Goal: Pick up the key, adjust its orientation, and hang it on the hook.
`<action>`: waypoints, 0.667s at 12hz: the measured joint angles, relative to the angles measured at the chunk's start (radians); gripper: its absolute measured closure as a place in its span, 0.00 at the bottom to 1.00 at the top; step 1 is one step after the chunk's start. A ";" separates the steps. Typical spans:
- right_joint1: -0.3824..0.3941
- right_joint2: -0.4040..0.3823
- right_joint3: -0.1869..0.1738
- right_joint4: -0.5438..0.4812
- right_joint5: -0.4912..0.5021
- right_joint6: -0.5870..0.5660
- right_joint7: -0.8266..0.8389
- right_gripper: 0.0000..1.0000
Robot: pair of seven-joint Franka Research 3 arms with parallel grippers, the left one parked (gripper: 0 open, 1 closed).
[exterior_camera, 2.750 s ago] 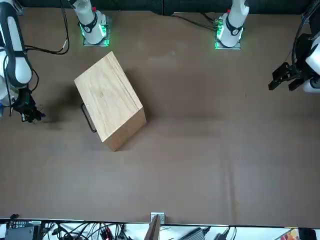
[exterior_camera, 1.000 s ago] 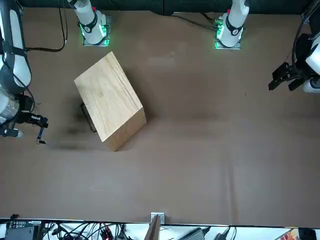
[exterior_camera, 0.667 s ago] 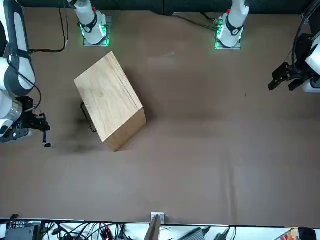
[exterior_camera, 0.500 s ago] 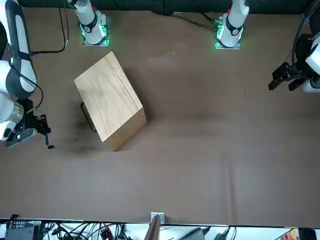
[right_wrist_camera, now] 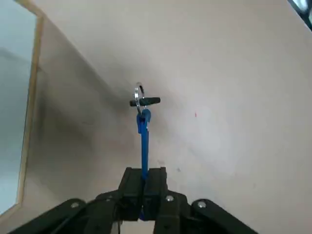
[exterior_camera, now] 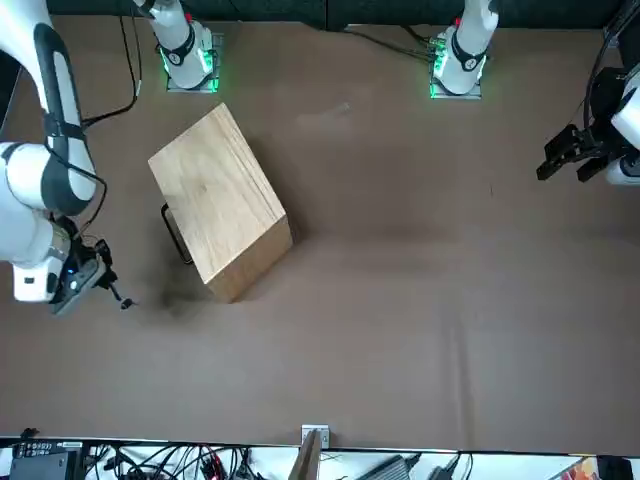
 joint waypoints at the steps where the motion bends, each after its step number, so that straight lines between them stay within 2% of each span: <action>1: 0.015 0.013 0.000 0.014 -0.002 0.000 -0.036 0.96; 8: 0.114 0.071 0.001 0.059 -0.004 0.001 -0.170 0.96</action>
